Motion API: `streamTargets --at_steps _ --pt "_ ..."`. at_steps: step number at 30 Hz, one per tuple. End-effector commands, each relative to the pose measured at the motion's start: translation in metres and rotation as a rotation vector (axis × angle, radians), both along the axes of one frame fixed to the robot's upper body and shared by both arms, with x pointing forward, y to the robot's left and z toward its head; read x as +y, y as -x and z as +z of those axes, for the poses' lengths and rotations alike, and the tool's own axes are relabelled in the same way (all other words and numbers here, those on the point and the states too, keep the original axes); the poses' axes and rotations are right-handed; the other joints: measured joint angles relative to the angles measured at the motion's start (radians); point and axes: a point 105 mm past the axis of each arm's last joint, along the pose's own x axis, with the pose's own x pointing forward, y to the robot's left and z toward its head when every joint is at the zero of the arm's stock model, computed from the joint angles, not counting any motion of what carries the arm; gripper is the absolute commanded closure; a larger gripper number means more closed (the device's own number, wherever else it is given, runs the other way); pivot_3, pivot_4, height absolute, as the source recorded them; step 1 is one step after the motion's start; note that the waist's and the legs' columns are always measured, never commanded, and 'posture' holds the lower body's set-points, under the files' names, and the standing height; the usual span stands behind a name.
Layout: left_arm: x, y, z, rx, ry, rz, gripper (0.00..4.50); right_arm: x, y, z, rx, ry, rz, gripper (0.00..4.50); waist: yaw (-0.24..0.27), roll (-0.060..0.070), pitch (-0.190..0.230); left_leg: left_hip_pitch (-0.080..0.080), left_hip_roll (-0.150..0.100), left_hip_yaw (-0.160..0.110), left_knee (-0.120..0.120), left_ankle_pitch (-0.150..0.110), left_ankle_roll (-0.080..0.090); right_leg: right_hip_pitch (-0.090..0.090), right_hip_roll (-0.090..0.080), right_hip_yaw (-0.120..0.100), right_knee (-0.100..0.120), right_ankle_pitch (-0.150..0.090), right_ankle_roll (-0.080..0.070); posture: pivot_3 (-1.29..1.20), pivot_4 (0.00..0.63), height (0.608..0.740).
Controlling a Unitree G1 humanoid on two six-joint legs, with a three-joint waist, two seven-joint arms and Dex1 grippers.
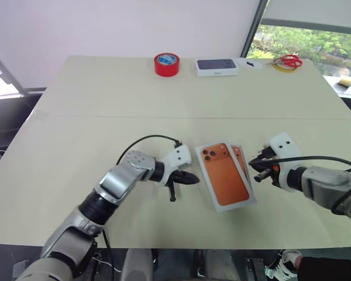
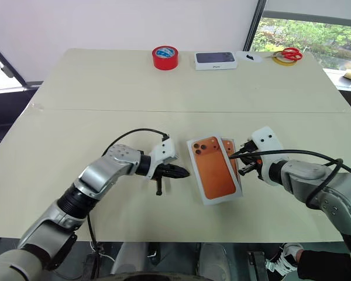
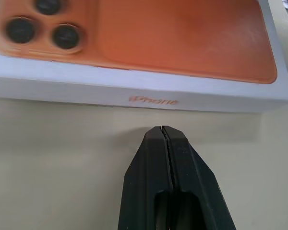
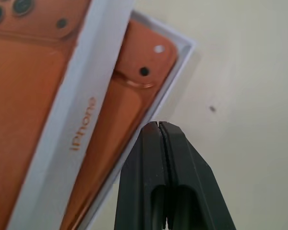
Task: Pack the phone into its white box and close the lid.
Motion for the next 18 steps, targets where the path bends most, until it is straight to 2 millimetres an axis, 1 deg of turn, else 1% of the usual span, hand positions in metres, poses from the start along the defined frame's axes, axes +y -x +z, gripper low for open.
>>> streamTargets --at_steps 1,4,8,16,18 --pt "-0.015 -0.006 0.013 -0.059 0.057 0.010 4.50 0.008 0.000 0.013 -0.054 0.013 0.038 4.47 0.000 0.000 0.000 0.000 0.000 0.000 0.000 0.000 0.000 0.000 0.000 0.000 0.000 0.000 0.000 0.00 0.150 0.730" --pt "-0.024 -0.011 0.024 -0.039 0.126 0.043 4.50 0.008 0.001 0.011 -0.050 0.018 0.043 4.47 0.000 0.000 0.000 0.000 0.000 0.000 0.000 0.000 0.000 0.000 0.000 0.000 0.000 0.000 0.000 0.00 0.150 0.730" --pt "-0.032 -0.009 0.033 -0.005 0.192 0.050 4.50 0.008 0.003 0.008 -0.044 0.026 0.040 4.47 -0.001 0.000 0.000 0.000 0.000 0.000 0.000 0.000 0.000 0.000 0.000 0.000 0.000 0.000 0.000 0.00 0.150 0.730" --pt "-0.037 -0.010 0.032 -0.001 0.196 0.067 4.50 0.006 0.004 0.005 -0.024 0.033 0.027 4.47 0.000 0.000 0.000 0.000 0.000 0.000 0.000 0.000 0.000 0.000 0.000 0.000 0.000 0.000 0.000 0.00 0.150 0.730" --pt "-0.037 -0.015 0.032 -0.013 0.198 0.090 4.50 0.006 0.004 0.003 -0.022 0.035 0.027 4.47 0.000 0.000 0.000 0.000 0.000 0.000 0.000 0.000 0.000 0.000 0.000 0.000 0.000 0.000 0.000 0.00 0.150 0.730"
